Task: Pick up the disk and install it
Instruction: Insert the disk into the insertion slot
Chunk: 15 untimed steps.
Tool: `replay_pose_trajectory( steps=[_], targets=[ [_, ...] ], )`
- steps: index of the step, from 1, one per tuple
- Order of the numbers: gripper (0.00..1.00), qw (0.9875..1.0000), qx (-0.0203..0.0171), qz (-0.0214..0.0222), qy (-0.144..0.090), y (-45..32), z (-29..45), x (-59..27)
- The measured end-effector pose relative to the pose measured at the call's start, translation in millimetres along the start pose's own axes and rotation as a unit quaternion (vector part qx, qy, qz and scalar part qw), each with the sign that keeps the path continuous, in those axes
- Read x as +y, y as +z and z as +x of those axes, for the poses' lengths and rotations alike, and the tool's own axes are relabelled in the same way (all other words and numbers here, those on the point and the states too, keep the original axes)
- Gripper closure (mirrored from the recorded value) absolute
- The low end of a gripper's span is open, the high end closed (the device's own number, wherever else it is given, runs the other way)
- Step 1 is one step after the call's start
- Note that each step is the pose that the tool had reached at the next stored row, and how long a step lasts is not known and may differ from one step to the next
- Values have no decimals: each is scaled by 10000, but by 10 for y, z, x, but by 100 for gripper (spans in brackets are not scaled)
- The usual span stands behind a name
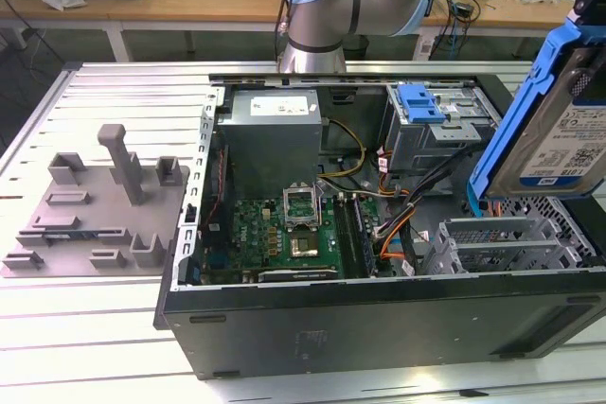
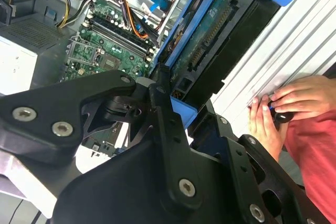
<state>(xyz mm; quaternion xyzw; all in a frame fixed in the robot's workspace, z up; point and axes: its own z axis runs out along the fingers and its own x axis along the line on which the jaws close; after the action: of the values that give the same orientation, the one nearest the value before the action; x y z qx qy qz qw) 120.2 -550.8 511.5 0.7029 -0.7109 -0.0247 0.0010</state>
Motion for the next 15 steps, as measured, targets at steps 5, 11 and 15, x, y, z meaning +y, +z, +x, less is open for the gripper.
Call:
replay_pose_trajectory(
  steps=[5,11,15],
  targets=[
    [63,10000,1,0,0,9,0,2],
    [63,10000,0,0,0,31,1,4],
    [63,10000,0,0,0,44,1,5]
  ],
)
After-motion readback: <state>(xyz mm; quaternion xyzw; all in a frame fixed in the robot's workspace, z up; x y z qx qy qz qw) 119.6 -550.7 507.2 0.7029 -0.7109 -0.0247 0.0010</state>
